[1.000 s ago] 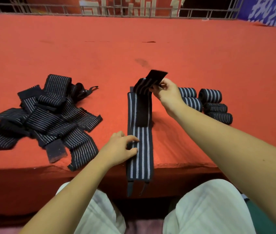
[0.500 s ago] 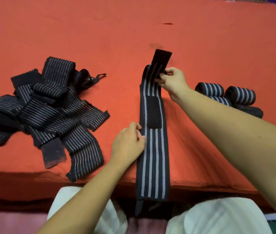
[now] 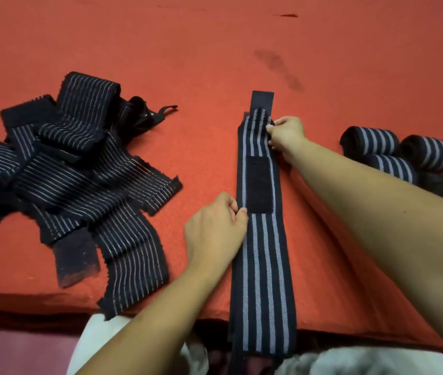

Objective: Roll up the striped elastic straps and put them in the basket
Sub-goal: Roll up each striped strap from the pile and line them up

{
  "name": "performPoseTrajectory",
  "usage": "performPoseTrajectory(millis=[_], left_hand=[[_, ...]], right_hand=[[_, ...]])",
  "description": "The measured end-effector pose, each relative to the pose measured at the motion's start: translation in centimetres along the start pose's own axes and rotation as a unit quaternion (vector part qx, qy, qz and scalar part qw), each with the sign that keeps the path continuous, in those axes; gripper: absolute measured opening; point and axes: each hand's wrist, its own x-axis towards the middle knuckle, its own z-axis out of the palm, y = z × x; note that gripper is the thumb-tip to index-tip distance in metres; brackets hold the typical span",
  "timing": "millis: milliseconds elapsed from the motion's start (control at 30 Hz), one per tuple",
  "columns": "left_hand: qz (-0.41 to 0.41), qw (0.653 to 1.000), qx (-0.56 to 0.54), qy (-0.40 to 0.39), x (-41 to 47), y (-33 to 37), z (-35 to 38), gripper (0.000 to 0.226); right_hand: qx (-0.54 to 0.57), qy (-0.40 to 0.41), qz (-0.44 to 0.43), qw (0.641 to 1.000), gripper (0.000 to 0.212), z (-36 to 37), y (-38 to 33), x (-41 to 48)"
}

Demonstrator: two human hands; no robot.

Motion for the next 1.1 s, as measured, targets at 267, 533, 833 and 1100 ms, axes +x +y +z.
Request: performPoseTrajectory(millis=[267, 533, 833, 1100], left_hand=[[0.002, 1.0, 0.002, -0.021, 0.2, 0.0, -0.2, 0.039], [0.018, 0.986, -0.166, -0.006, 4.1, 1.2, -2.6, 0.025], [-0.121, 0.885, -0.448, -0.049, 12.0, 5.6, -0.5, 0.058], [-0.023, 0.863, -0.502, -0.06, 11.6, 4.2, 2.8, 0.041]], right_hand=[[0.018, -0.053, 0.066, 0.996, 0.022, -0.3, -1.5, 0.5], [0.221, -0.137, 0.009, 0.965, 0.007, -3.7, -3.8, -4.3], [0.201, -0.204, -0.05, 0.957, 0.02, -7.0, -0.3, -11.1], [0.172, -0.145, -0.093, 0.97, 0.022, -5.0, 2.2, -9.8]])
